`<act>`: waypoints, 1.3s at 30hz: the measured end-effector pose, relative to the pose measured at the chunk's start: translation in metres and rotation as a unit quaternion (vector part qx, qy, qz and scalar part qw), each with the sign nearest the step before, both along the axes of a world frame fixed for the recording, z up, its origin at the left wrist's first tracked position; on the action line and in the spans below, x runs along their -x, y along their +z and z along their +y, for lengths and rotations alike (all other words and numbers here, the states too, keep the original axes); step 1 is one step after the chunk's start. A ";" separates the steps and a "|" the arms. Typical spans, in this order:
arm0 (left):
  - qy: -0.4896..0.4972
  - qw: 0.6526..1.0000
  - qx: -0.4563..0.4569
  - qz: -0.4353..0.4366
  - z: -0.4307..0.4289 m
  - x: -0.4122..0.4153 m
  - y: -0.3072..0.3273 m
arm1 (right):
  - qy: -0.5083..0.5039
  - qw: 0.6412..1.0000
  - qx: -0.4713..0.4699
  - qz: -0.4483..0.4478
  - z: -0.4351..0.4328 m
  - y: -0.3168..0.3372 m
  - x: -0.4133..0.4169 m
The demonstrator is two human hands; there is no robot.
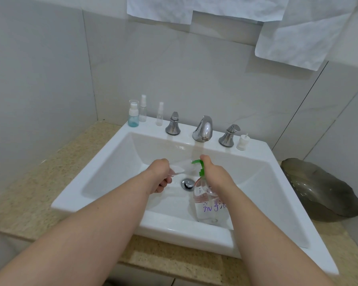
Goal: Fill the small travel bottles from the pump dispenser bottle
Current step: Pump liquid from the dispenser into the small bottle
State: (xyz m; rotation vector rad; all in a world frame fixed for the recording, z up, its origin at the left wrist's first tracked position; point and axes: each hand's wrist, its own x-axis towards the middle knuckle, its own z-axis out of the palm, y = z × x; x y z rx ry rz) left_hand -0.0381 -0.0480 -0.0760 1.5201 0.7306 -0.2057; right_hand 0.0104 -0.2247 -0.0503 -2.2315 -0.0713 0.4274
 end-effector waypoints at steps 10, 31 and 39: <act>0.004 1.000 -0.002 0.006 -0.001 0.001 0.001 | -0.010 1.000 -0.006 0.008 0.002 0.001 0.000; -0.015 1.000 -0.003 0.007 -0.001 0.001 0.001 | -0.005 1.000 -0.011 -0.025 0.002 0.006 0.002; -0.019 1.000 0.002 0.008 -0.001 0.000 0.001 | -0.005 0.999 0.014 -0.029 -0.002 0.001 0.000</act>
